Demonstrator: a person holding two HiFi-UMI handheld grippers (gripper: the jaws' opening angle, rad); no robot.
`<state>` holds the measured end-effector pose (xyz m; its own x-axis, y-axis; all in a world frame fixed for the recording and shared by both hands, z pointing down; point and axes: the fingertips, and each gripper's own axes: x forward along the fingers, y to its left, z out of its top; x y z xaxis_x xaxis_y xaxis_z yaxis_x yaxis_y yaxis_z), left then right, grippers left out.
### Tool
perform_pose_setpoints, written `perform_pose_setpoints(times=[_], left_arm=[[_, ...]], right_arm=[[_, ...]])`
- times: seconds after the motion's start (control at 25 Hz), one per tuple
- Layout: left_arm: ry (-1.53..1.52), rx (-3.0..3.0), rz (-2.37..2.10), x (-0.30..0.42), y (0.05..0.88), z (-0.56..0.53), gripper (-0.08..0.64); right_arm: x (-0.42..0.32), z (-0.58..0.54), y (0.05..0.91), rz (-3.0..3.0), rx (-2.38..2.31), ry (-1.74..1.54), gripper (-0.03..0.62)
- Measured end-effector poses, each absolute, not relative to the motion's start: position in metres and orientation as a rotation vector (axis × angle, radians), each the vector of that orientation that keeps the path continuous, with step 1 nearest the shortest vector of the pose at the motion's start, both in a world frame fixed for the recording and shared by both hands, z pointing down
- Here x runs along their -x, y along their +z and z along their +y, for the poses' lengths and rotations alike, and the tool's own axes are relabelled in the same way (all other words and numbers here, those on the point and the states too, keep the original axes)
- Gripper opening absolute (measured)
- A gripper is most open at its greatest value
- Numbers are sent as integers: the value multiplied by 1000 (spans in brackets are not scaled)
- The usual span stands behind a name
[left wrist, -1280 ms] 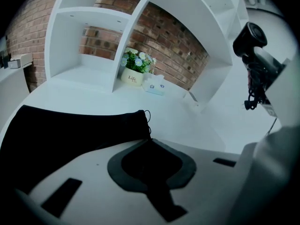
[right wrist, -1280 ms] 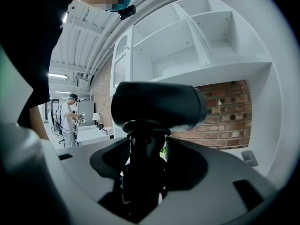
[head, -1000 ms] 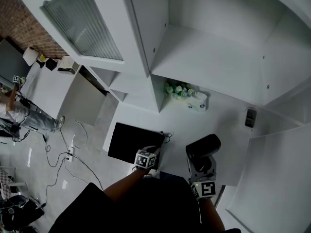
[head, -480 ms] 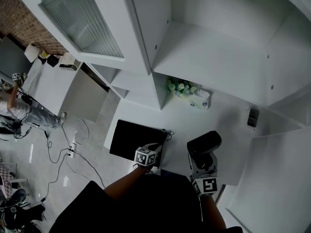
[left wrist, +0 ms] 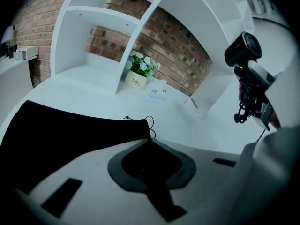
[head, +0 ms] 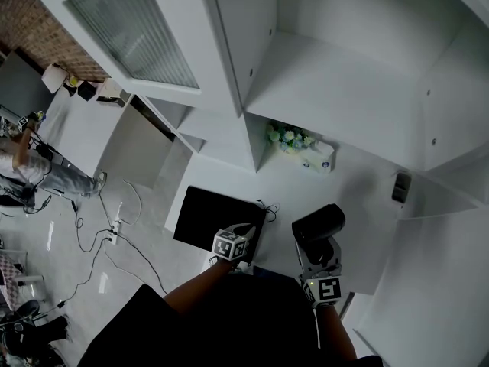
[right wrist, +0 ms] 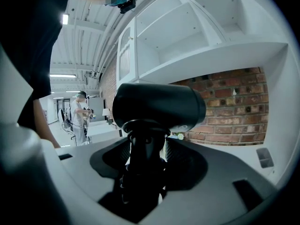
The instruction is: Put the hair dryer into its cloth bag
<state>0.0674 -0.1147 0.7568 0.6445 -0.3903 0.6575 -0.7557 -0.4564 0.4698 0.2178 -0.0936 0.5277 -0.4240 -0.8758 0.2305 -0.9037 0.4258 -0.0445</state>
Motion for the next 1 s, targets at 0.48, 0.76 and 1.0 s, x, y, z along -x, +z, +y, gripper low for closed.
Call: perform_pose_setpoints(times=[0.48,0.76,1.0], left_arm=[[690,-2228,-915,-58,738,-119,31],[538,-2140,-909,-44,723,-127,31],[605,-2256,-859,-40,712,-128,31]], right_arm=[[-188,-102,576,-2552,-1343,281,249],[-160,-93,645,-2482,-1113,309,249],[-139,-82,696,-2361,-1020,312,249]])
